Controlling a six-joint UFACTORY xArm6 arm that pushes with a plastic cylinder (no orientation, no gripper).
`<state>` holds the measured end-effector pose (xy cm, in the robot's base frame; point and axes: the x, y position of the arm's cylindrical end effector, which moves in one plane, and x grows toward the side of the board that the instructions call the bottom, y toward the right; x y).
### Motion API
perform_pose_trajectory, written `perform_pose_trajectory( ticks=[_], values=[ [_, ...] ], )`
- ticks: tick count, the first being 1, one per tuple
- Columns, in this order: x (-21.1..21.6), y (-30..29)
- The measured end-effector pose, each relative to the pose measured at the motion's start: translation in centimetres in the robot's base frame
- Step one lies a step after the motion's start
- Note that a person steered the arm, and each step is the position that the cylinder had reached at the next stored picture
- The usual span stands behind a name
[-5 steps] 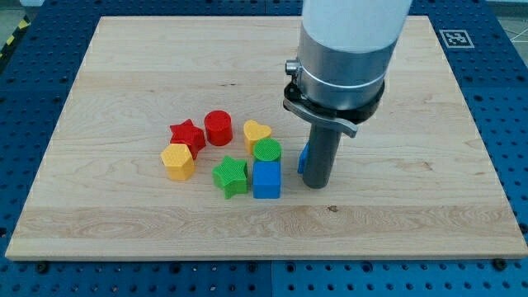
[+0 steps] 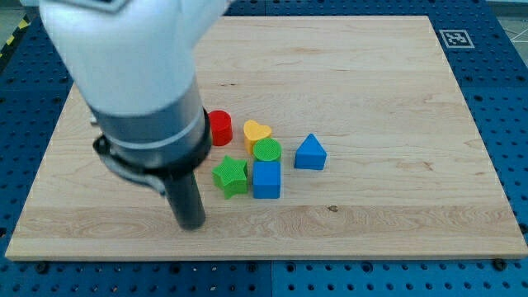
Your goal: Slide the green star along with blue cube slightly right
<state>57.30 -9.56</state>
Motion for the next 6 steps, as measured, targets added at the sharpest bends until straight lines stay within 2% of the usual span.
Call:
perform_pose_trajectory(
  ticks=[1, 4, 6],
  values=[
    [-3.5, 0.3],
    [-3.4, 9.1],
    [-0.3, 11.0]
  ],
)
